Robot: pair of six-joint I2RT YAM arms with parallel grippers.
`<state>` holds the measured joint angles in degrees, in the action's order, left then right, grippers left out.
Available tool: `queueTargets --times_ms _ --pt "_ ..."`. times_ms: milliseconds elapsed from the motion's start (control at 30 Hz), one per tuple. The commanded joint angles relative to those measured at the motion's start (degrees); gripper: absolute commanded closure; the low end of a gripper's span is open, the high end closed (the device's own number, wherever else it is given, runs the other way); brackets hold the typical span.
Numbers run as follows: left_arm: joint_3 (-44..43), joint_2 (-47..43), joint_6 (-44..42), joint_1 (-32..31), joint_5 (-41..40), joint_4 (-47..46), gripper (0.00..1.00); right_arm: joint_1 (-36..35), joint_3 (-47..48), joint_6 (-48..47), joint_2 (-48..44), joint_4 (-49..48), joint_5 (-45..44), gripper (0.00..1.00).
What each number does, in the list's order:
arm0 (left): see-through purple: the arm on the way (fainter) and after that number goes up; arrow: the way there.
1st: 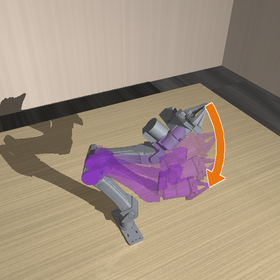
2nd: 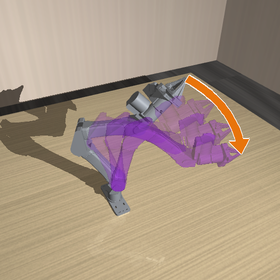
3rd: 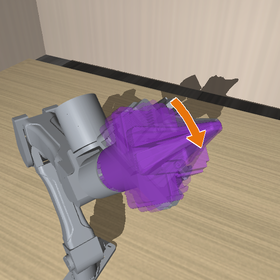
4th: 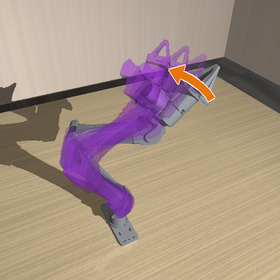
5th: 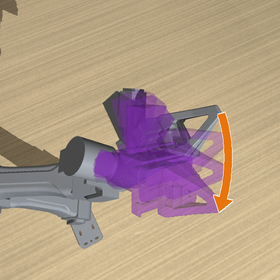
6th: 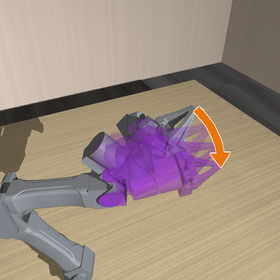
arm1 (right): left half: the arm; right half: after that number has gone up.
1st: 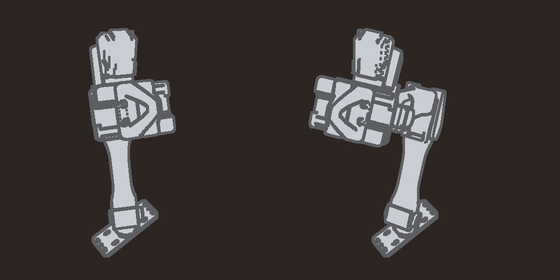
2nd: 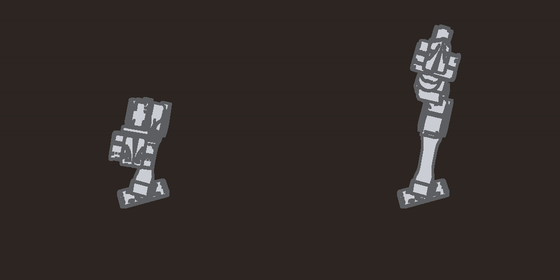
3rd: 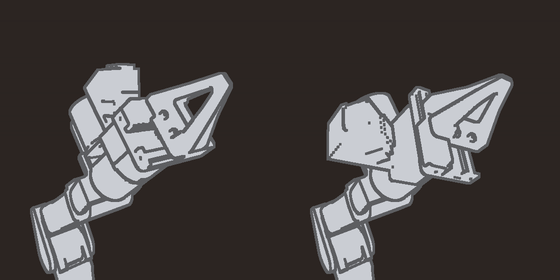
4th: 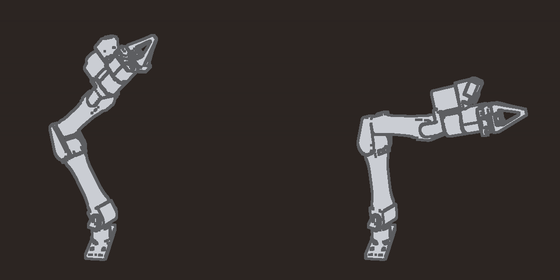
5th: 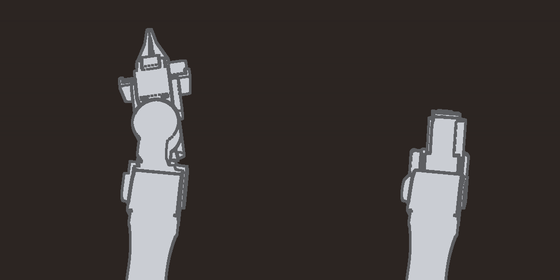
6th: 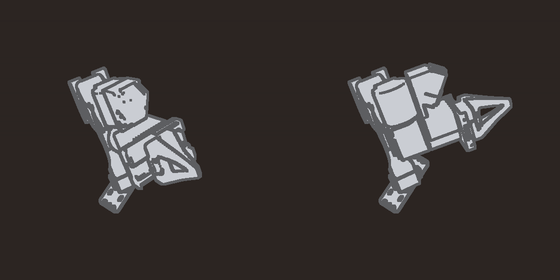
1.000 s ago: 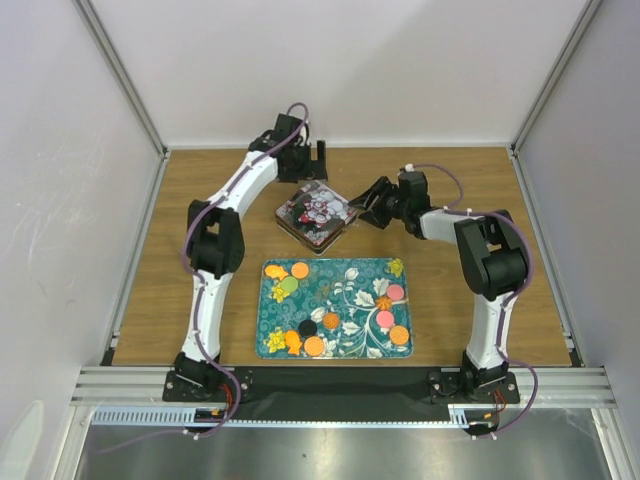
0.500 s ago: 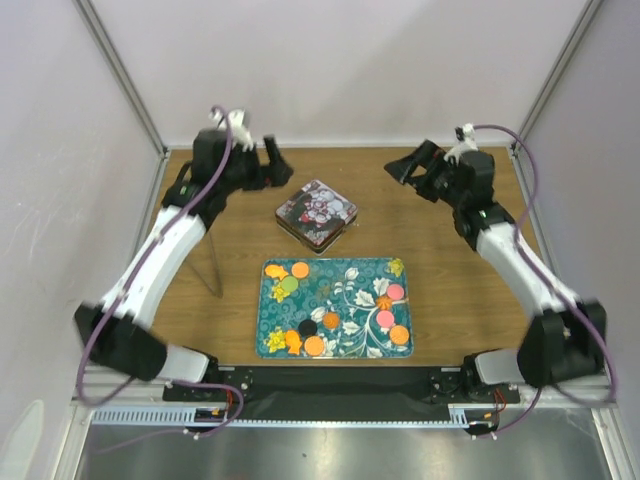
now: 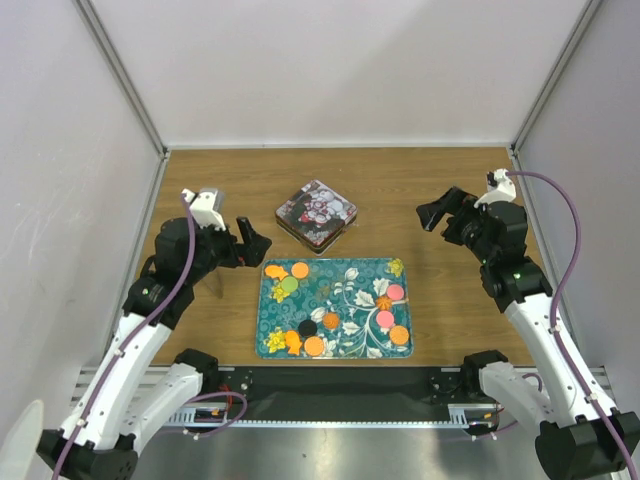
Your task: Pack the cookies
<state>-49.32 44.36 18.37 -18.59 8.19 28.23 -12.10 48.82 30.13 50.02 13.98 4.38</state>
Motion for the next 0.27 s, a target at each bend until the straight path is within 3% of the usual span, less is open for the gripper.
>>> queueTargets --times_ms 0,233 --pt "1.42 -2.78 -2.29 -0.22 1.30 -0.54 0.00 0.14 -1.00 -1.66 -0.89 2.54 -2.01 0.00" --pt "3.53 -5.60 -2.90 -0.22 1.92 0.25 0.00 0.14 -1.36 -1.30 -0.80 1.06 -0.69 0.00"
